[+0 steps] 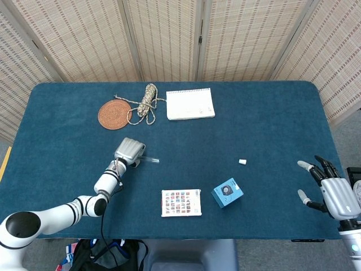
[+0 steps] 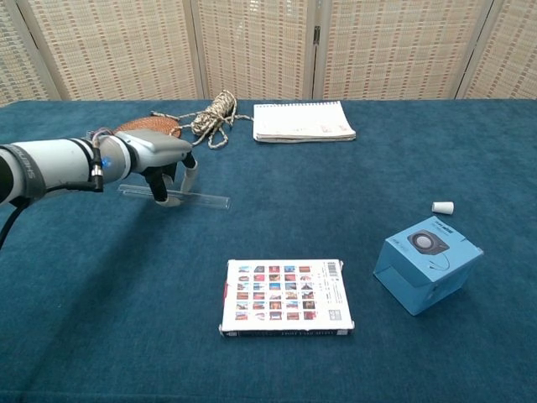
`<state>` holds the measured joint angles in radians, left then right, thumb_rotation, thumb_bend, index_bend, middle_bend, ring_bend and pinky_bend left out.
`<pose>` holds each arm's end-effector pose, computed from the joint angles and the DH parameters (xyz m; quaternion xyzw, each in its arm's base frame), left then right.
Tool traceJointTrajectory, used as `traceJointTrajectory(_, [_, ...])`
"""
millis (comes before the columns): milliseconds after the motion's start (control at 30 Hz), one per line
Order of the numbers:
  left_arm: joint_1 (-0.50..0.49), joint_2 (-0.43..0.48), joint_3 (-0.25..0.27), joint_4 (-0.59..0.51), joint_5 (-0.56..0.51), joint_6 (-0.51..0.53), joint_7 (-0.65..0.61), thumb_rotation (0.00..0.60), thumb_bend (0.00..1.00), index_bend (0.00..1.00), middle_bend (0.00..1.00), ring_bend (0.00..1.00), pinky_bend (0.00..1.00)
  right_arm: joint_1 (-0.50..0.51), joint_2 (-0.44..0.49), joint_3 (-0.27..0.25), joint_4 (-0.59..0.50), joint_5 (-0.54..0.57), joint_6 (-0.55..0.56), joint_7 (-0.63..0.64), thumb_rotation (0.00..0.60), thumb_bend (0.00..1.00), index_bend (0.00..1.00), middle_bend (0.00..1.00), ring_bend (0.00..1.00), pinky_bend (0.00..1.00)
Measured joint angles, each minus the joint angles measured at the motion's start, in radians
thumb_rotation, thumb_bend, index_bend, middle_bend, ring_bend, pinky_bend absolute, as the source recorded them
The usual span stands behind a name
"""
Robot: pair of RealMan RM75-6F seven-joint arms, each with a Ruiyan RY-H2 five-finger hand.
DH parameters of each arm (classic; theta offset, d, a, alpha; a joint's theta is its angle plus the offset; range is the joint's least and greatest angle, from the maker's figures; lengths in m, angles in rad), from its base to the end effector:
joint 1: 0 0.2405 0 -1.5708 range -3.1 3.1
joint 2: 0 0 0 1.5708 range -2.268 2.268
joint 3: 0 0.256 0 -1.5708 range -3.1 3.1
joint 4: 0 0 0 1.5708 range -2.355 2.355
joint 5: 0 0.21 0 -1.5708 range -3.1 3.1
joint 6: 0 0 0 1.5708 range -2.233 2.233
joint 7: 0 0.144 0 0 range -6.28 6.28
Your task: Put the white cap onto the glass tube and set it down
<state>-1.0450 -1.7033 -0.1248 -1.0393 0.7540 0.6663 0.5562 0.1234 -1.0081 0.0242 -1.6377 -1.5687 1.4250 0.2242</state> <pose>-0.1423 0.4266 -0.0565 -0.8024 -0.3209 -0.2113 0.4566 -0.3041 -0.1869 0.1771 0.6073 -0.4295 0.4205 0.5195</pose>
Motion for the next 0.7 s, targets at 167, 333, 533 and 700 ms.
traceJointTrajectory(167, [0.006, -0.003, -0.001, 0.0, 0.015, 0.012, -0.015, 0.6, 0.36, 0.54, 0.98, 0.93, 1.0, -0.004, 0.003, 0.0, -0.002, -0.001, 0.008, 0.0, 0.6, 0.33, 0.16, 0.25, 0.04, 0.07])
traceJointTrajectory(333, [0.023, 0.003, -0.01, -0.013, 0.051, 0.024, -0.07, 0.6, 0.37, 0.56, 1.0, 0.95, 1.0, -0.007, 0.012, 0.0, -0.003, 0.003, 0.009, 0.007, 0.6, 0.33, 0.16, 0.26, 0.04, 0.07])
traceJointTrajectory(533, [0.061, 0.049, -0.025, -0.077, 0.127, 0.058, -0.165, 0.6, 0.37, 0.56, 1.0, 0.95, 1.0, -0.009, 0.027, 0.005, -0.013, 0.004, 0.019, -0.009, 0.6, 0.36, 0.16, 0.28, 0.1, 0.16])
traceJointTrajectory(700, [0.092, 0.113, -0.034, -0.167, 0.176, 0.087, -0.219, 0.6, 0.37, 0.56, 1.0, 0.95, 1.0, -0.004, 0.044, 0.017, -0.029, 0.009, 0.021, -0.053, 0.6, 0.45, 0.16, 0.36, 0.25, 0.32])
